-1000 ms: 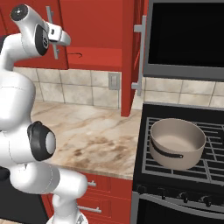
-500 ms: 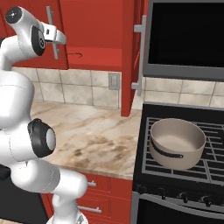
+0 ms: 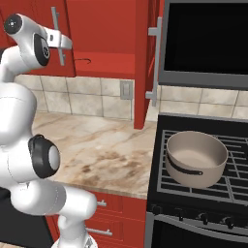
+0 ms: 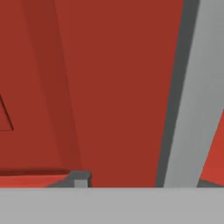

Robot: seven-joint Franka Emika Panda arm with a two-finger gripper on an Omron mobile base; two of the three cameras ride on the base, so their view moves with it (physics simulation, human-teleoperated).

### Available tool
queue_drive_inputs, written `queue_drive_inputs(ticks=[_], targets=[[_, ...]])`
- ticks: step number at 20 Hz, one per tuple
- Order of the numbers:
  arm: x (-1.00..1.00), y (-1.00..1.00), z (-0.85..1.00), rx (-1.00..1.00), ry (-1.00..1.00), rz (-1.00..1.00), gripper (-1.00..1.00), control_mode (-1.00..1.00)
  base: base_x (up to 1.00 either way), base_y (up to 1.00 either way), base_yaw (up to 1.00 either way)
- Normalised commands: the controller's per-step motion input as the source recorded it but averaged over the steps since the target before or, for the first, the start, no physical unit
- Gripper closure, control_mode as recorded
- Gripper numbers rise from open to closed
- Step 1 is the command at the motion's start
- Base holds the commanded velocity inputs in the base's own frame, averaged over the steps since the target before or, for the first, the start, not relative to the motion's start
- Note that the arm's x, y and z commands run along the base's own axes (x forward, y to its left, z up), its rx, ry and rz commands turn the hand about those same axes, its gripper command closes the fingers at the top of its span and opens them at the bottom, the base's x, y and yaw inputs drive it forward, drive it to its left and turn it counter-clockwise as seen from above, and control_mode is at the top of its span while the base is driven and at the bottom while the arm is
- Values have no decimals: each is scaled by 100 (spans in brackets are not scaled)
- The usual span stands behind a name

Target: Open the cabinet and move the ladle to the pot. Then close the cabinet.

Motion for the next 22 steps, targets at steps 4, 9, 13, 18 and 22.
queue_drive_inputs(ticks=[4,9,13,18,22], targets=[[-21,45,-1,0,-6,0,100,-100,0,0,0],[-76,65,0,0,-3,0,100,-100,0,0,0],[-100,75,3,0,-1,0,100,-100,0,0,0],[-100,81,9,0,0,0,100,-100,0,0,0],[-100,87,10,0,0,0,100,-100,0,0,0]])
